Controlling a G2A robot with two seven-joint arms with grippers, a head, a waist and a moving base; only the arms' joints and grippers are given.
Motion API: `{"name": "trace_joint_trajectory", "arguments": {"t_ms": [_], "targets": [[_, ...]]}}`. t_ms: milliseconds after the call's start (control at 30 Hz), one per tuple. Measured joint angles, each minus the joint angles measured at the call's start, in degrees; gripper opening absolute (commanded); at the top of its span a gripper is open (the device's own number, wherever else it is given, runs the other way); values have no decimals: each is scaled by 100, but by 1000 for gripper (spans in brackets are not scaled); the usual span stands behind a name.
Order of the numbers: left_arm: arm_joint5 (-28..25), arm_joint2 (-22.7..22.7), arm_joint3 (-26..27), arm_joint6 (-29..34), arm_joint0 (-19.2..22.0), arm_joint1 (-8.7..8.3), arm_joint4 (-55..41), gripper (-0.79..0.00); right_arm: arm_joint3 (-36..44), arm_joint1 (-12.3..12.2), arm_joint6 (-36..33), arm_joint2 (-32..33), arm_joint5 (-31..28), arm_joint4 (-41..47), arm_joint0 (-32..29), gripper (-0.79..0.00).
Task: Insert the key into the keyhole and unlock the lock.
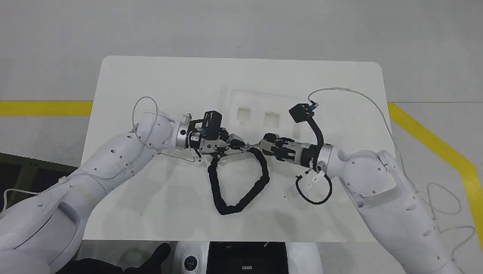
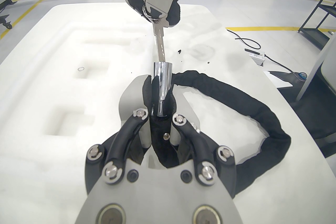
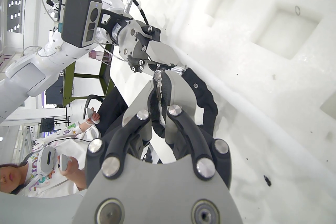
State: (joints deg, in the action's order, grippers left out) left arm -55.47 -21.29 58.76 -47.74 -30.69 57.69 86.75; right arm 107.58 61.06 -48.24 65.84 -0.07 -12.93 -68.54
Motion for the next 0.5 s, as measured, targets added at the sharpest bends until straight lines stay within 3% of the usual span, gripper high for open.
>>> {"name": "trace_joint_trajectory", "arguments": {"t_ms": [500], "targets": [[0,0,0,0,0,0,0,-785,9,36,75,-246,154,-187,45,-785]]}}
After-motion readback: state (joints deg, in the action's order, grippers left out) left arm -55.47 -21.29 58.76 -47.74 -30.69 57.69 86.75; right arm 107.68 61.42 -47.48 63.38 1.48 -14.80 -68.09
